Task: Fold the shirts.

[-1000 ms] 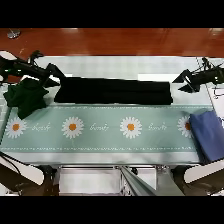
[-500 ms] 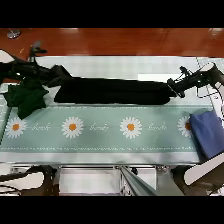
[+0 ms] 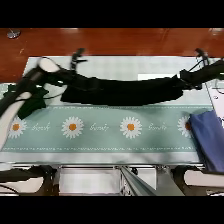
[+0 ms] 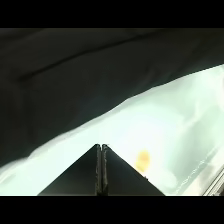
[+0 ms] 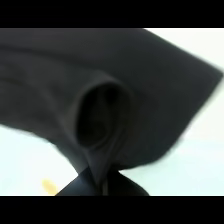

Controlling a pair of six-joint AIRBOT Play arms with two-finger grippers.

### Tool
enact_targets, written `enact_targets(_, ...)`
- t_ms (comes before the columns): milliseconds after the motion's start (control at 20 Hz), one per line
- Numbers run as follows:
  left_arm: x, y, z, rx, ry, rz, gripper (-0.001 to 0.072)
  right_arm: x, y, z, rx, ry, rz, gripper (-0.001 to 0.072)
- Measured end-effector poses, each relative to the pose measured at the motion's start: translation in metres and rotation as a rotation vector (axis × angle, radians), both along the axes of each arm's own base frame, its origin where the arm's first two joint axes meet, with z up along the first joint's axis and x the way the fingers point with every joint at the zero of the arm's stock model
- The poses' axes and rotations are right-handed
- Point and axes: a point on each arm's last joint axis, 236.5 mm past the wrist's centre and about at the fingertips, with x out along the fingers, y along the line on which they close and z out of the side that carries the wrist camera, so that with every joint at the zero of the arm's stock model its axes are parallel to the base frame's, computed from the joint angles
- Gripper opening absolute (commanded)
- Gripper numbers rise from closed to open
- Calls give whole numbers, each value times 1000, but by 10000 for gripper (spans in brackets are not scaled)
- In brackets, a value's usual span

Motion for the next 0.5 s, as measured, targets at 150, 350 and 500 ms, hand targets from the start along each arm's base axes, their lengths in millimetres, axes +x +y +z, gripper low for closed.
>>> enact_targets(150,-5,-69,-20,43,-17,-78,17,-36,8,53,-55,-139,-6,21)
enact_targets(350,-21,-161,-43,65,-24,-160,18,-72,17,105,-88,-282,-43,21)
enact_targets(500,-54,-222,-54,26,8,-232,18,-89,24,122,-81,-320,-50,21)
